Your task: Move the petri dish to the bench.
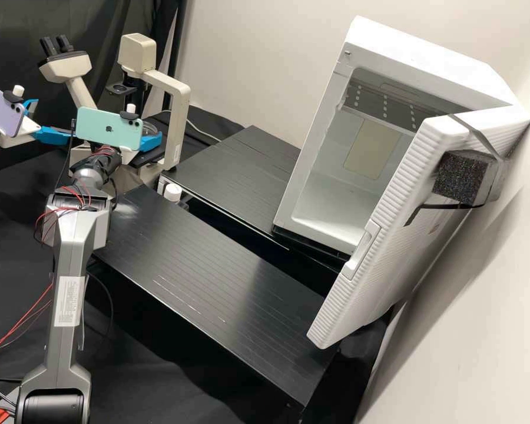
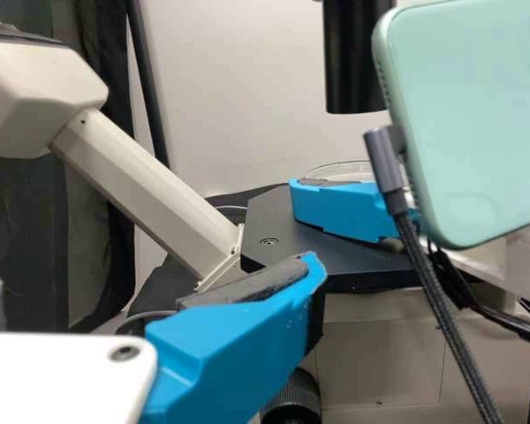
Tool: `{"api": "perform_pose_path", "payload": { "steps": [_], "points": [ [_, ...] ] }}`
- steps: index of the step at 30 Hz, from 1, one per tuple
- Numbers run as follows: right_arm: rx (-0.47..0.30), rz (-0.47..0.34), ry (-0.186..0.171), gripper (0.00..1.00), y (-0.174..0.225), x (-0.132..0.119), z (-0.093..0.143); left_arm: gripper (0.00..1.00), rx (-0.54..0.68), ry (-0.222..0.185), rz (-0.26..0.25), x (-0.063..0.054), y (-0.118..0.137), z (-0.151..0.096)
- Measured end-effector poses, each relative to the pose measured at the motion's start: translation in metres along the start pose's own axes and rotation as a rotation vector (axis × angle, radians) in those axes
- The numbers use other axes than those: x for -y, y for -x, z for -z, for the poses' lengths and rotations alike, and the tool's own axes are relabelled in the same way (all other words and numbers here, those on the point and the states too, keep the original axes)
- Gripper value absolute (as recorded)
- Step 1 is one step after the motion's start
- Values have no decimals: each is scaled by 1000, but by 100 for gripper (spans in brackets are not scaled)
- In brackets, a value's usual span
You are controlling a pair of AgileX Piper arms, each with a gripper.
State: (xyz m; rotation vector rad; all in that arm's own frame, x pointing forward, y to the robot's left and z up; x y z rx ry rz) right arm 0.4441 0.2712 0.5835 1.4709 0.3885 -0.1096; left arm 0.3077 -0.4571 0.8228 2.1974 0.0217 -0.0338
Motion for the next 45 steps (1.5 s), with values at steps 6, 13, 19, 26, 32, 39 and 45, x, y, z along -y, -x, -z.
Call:
{"api": "perform_pose_path", "payload": {
  "steps": [6, 13, 19, 26, 32, 39, 45],
  "points": [
    [-15, 4, -4, 0, 3, 3, -7, 100, 0, 0, 0, 0, 0, 0],
    [-45, 13, -17, 0, 17, -6, -11, 100, 0, 0, 0, 0, 0, 0],
    [-91, -5, -3, 0, 49, -22, -12, 100, 0, 0, 0, 0, 0, 0],
    [-96, -82, 8, 0, 114, -42, -31, 100, 0, 0, 0, 0, 0, 0],
    [-106, -203, 36, 0, 179, -59, -50, 100, 0, 0, 0, 0, 0, 0],
    [-15, -321, 64, 0, 249, -72, -90, 100, 0, 0, 0, 0, 0, 0],
    [146, -356, 77, 0, 282, -80, -134, 100, 0, 0, 0, 0, 0, 0]
  ]
}}
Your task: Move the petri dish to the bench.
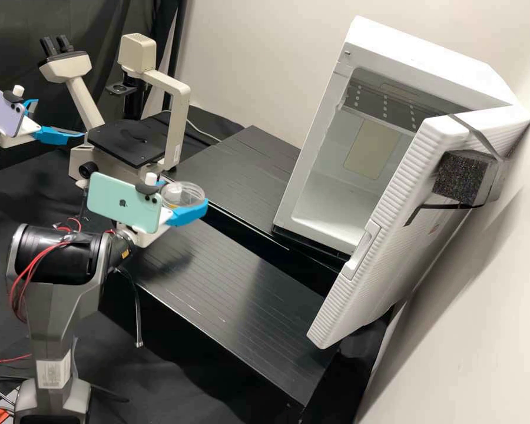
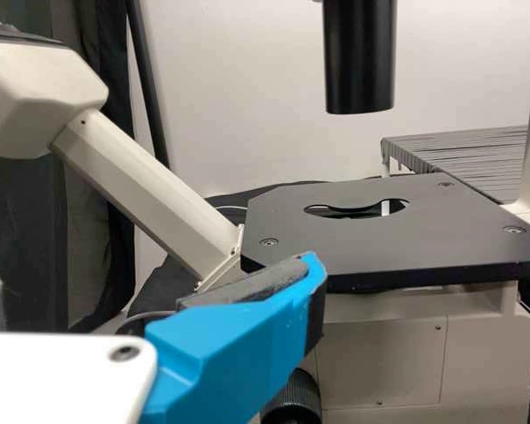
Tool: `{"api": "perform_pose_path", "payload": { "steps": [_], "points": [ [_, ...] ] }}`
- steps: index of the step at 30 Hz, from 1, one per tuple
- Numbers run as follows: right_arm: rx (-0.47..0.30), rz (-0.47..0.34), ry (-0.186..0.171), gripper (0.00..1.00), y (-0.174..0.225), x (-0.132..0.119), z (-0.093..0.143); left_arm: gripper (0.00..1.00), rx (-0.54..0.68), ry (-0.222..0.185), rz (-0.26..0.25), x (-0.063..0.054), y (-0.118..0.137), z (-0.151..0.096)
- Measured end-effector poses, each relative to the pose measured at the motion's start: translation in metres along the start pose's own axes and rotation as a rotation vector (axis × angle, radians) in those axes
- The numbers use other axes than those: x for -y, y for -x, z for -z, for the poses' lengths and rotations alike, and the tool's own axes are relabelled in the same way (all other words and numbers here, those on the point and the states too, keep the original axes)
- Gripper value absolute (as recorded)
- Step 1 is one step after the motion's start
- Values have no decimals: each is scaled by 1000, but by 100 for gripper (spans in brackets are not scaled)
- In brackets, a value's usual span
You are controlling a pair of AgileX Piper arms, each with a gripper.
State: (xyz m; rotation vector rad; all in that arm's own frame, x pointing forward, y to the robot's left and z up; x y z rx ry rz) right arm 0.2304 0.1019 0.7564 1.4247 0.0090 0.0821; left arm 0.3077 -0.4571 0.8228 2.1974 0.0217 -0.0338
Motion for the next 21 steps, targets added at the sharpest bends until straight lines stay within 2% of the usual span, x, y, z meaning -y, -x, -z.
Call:
{"api": "perform_pose_path", "payload": {
  "steps": [5, 7, 9, 21],
  "points": [
    [114, -13, 35, 0, 15, -10, -35, 100, 0, 0, 0, 0, 0, 0],
    [148, -20, 37, 0, 18, -12, -45, 100, 0, 0, 0, 0, 0, 0],
    [180, -24, 25, 0, 22, -14, -54, 100, 0, 0, 0, 0, 0, 0],
    [188, -48, -30, 0, 28, -17, -66, 100, 0, 0, 0, 0, 0, 0]
  ]
}}
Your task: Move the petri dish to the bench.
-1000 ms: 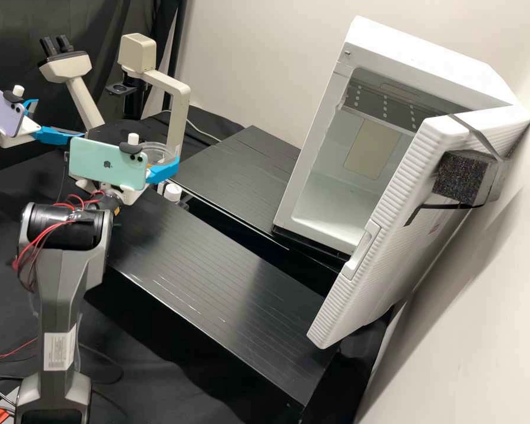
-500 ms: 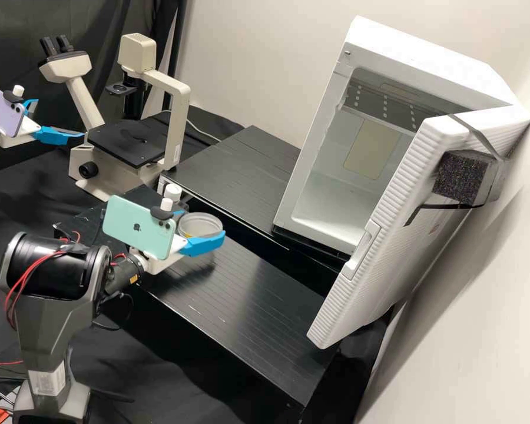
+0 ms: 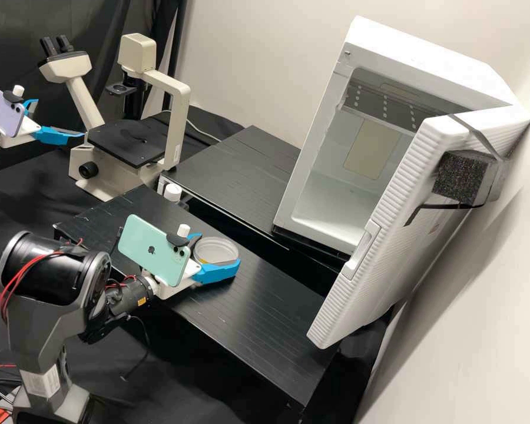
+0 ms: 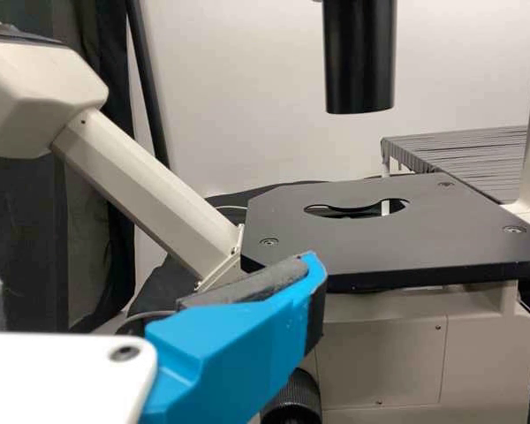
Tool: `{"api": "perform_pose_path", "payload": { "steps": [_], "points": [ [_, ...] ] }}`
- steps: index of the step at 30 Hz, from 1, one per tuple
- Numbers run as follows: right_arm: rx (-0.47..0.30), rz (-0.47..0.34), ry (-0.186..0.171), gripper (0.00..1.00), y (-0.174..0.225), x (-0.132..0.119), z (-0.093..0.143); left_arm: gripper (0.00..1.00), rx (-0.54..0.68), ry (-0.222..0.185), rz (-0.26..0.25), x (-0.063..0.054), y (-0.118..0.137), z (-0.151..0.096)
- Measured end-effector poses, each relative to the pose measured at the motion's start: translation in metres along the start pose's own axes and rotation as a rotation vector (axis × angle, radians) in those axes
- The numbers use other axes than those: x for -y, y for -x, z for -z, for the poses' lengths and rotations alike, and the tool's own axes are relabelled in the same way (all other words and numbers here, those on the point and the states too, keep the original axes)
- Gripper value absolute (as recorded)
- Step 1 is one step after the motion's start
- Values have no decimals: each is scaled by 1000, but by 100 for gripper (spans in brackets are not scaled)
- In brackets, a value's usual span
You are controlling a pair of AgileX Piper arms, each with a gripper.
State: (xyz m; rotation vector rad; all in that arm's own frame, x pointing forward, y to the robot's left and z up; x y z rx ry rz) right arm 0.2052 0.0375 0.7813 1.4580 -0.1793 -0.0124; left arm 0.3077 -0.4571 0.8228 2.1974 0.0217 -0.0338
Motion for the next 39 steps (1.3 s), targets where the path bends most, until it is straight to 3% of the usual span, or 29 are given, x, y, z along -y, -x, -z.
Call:
{"api": "perform_pose_path", "payload": {
  "steps": [1, 2, 17, 27, 33, 39],
  "points": [
    [-1, -2, 2, 0, 0, 0, -1, 100, 0, 0, 0, 0, 0, 0],
    [-5, 0, 5, 100, 0, 0, -1, 100, 0, 0, 0, 0, 0, 0],
    [-4, 12, -8, 100, -1, 1, -7, 100, 0, 0, 0, 0, 0, 0],
    [-2, -39, -20, 100, 14, -12, -5, 100, 0, 0, 0, 0, 0, 0],
    [-72, -100, -49, 100, 32, -29, 2, 100, 0, 0, 0, 0, 0, 0],
    [-170, -149, -113, 100, 50, -44, 7, 100, 0, 0, 0, 0, 0, 0]
  ]
}}
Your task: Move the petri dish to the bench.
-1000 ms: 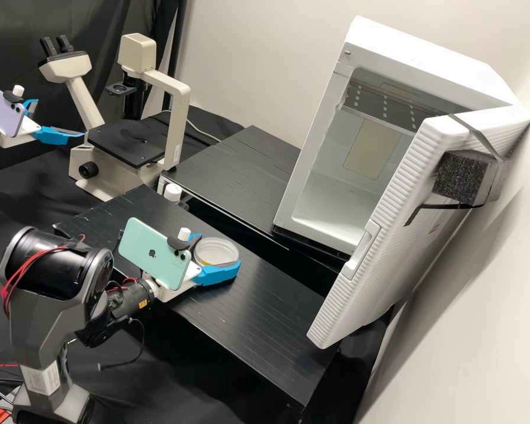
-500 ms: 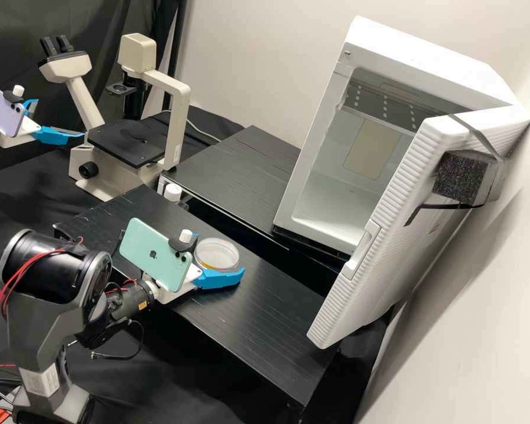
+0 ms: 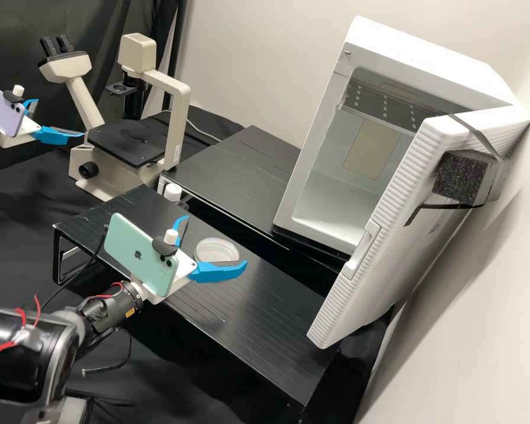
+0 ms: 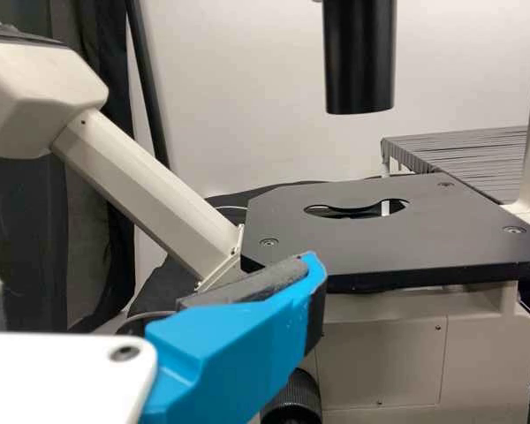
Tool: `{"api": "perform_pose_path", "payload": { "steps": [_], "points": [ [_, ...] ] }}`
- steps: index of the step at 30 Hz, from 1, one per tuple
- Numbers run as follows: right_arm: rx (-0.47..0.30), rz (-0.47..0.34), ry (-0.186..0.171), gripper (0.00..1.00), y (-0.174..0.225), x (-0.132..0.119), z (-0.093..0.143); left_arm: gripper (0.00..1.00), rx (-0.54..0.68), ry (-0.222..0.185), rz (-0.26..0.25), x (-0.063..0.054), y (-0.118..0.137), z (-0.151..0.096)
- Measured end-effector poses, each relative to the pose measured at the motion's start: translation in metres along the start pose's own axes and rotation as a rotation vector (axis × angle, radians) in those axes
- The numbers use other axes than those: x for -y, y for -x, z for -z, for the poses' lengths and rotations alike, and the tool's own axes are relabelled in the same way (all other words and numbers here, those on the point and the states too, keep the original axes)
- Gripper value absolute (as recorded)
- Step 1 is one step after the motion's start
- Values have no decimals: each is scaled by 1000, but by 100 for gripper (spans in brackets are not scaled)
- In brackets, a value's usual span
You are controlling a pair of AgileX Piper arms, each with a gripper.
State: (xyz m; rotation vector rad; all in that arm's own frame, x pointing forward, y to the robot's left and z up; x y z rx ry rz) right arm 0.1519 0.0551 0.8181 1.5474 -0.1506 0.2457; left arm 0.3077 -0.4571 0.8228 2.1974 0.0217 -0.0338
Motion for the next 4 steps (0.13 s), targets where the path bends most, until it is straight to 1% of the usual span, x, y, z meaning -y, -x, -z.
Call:
{"api": "perform_pose_path", "payload": {
  "steps": [3, 4],
  "points": [
    [-51, -13, -57, 100, 2, -5, 4, 100, 0, 0, 0, 0, 0, 0],
    [-64, -13, -71, 100, 2, -6, 5, 100, 0, 0, 0, 0, 0, 0]
  ]
}}
